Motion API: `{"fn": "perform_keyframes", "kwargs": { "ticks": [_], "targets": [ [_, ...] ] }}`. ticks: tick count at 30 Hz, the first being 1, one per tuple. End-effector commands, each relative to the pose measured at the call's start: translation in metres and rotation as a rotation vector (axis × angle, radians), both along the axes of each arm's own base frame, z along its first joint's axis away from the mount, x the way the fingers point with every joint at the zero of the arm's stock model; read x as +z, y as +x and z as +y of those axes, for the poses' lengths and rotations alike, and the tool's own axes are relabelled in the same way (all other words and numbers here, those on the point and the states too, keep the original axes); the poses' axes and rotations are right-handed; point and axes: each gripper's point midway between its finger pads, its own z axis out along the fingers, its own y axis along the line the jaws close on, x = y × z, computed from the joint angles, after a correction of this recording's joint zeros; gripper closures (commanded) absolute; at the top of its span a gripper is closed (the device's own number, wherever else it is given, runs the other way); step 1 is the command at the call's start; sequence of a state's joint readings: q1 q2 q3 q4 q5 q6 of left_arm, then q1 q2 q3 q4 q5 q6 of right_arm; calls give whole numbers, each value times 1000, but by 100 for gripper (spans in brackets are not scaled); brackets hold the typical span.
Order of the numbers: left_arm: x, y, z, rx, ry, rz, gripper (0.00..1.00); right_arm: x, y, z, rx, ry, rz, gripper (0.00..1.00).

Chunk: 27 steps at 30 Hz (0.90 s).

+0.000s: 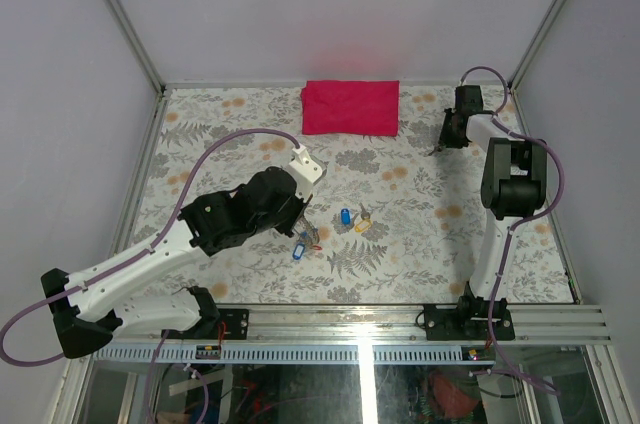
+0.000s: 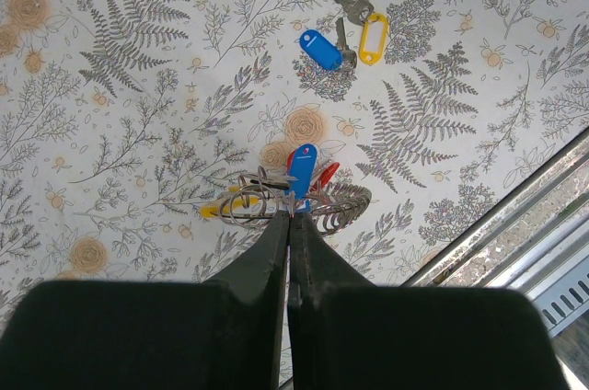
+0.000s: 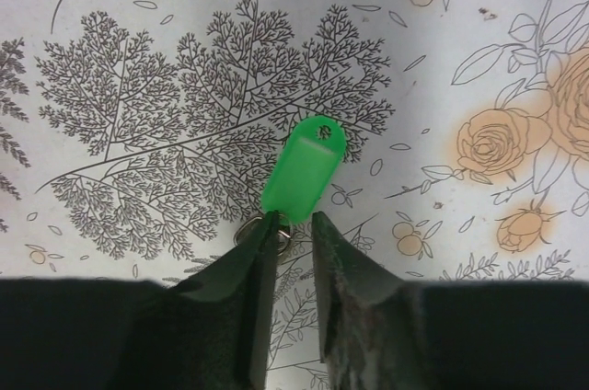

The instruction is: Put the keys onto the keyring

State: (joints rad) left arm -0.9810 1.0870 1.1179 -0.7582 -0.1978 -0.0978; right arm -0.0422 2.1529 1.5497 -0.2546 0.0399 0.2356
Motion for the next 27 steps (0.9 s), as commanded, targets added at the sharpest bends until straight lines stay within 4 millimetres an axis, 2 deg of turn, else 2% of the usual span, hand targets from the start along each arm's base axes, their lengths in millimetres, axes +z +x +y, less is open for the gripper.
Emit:
{"fn": "perform_keyframes", "kwargs": {
  "ticks": [1,8,12,16,20,25,26,27],
  "targets": [
    [19,2,-7,-5,-64,-31,100,16,5,6,31,24,-28,78],
    [22,1,-9,-8,-77,-27,100,14,-6,20,55,59,-14,99],
    [24,-1,-10,-7,-90,-19,100,18,-16,32,80,63,-12,100],
    [29,-3,-11,-7,-111,-13,100,25,-37,50,119,65,-4,100],
    [26,-4,-8,2,-105,-12,100,36,-73,86,185,90,-20,100],
    [18,-7,-4,-8,-83,0,100,49,-138,136,306,119,-32,100],
    [18,-7,-4,-12,-84,1,100,52,-151,145,332,131,-39,98],
    [19,-8,-5,-18,-87,0,100,56,-163,152,359,145,-48,91]
  ]
}}
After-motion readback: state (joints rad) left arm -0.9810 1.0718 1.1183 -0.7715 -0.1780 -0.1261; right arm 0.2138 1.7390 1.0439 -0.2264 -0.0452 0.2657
